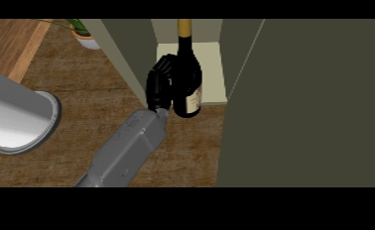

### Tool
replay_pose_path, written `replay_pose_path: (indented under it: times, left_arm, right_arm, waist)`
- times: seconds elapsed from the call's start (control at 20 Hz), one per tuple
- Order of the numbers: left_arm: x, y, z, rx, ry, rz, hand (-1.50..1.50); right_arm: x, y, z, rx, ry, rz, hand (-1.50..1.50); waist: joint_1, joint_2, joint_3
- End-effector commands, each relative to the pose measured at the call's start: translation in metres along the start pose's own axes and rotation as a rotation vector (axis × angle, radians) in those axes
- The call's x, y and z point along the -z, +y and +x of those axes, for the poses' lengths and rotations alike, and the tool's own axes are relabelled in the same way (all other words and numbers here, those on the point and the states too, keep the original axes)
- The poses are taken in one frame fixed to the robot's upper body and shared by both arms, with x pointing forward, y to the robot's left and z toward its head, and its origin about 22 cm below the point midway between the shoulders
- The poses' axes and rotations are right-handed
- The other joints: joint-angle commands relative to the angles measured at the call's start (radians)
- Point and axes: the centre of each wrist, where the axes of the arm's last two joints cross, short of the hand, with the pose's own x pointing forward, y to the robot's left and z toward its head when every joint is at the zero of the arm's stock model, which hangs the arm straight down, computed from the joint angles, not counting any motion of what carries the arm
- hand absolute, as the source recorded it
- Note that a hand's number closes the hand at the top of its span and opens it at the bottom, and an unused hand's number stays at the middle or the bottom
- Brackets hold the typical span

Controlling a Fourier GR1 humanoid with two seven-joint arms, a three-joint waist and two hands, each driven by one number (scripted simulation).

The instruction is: Pick up the wine, place it into the cabinet and close the cabinet

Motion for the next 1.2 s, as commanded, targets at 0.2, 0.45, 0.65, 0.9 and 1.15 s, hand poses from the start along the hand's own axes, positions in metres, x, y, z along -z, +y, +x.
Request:
replay_pose_path:
  times: [0.2,0.45,0.65,0.9,1.15]
  left_arm:
    - [0.025,-0.005,0.008,0.005,0.025,0.027,1.50]
    - [0.043,-0.008,0.020,0.024,-0.001,0.059,1.50]
    - [0.056,-0.019,0.035,0.055,-0.032,0.066,1.50]
    - [0.080,-0.013,0.060,0.150,-0.063,0.117,1.50]
    - [0.086,0.006,0.055,0.366,-0.102,0.201,-1.50]
  right_arm:
    - [-0.023,0.004,0.032,0.078,-0.081,0.052,-1.50]
    - [-0.028,0.003,0.027,0.085,-0.083,0.057,-1.50]
    - [-0.026,0.009,0.028,0.094,-0.090,0.043,-1.50]
    - [-0.022,0.001,0.017,0.093,-0.085,0.031,-1.50]
    - [-0.015,0.005,0.011,0.093,-0.073,0.080,-1.50]
  waist:
    - [-0.007,0.003,0.000]
    - [-0.013,0.003,0.001]
    - [-0.013,0.003,0.000]
    - [-0.008,0.005,0.001]
    - [-0.018,0.012,0.001]
